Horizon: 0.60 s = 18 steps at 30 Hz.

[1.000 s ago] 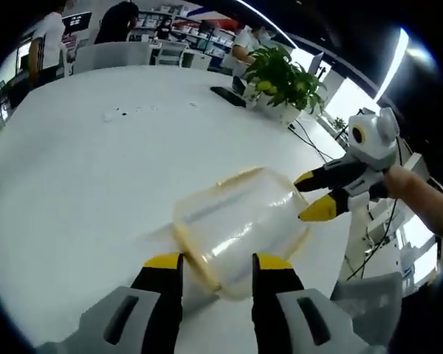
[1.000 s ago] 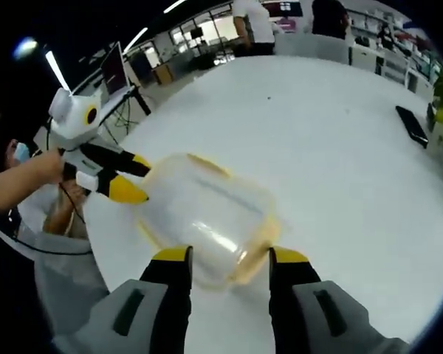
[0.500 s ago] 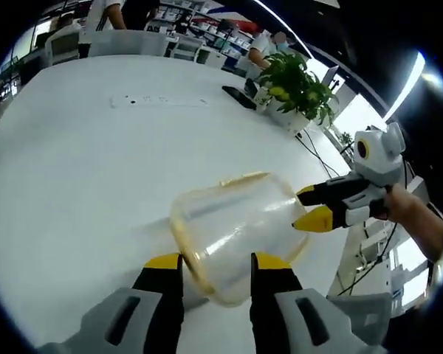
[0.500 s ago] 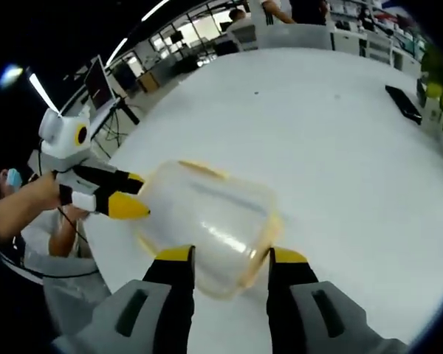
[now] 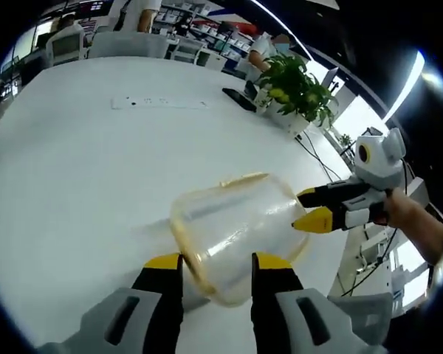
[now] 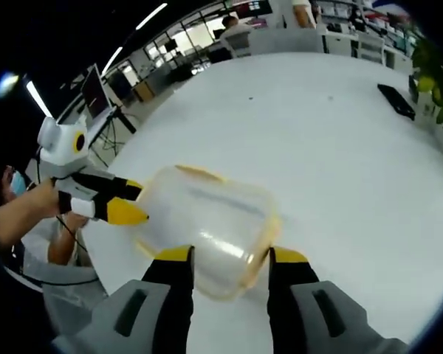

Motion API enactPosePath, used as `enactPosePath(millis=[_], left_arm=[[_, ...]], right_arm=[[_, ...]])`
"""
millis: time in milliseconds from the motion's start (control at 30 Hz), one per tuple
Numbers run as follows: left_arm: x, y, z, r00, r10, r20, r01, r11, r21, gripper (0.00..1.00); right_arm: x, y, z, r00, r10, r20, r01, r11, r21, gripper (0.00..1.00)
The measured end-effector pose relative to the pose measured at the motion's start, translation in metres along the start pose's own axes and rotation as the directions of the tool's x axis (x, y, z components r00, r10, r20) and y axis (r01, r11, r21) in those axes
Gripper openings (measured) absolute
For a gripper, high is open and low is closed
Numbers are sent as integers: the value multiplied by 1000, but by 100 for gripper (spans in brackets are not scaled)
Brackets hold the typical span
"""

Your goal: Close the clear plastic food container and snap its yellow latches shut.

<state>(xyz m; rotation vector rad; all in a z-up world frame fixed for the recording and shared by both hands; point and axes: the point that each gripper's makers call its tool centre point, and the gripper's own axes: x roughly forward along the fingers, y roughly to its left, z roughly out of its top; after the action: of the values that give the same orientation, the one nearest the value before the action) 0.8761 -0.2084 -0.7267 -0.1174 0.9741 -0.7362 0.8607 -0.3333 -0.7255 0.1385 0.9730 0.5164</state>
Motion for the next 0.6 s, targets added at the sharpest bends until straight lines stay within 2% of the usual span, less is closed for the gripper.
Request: enactPosePath(millis=[600], left_arm=[[-12, 9, -10, 1000, 2, -7, -2, 1000, -11, 29]], right_arm=[[4, 16, -4, 1000, 4, 7, -4, 1000, 6, 36]])
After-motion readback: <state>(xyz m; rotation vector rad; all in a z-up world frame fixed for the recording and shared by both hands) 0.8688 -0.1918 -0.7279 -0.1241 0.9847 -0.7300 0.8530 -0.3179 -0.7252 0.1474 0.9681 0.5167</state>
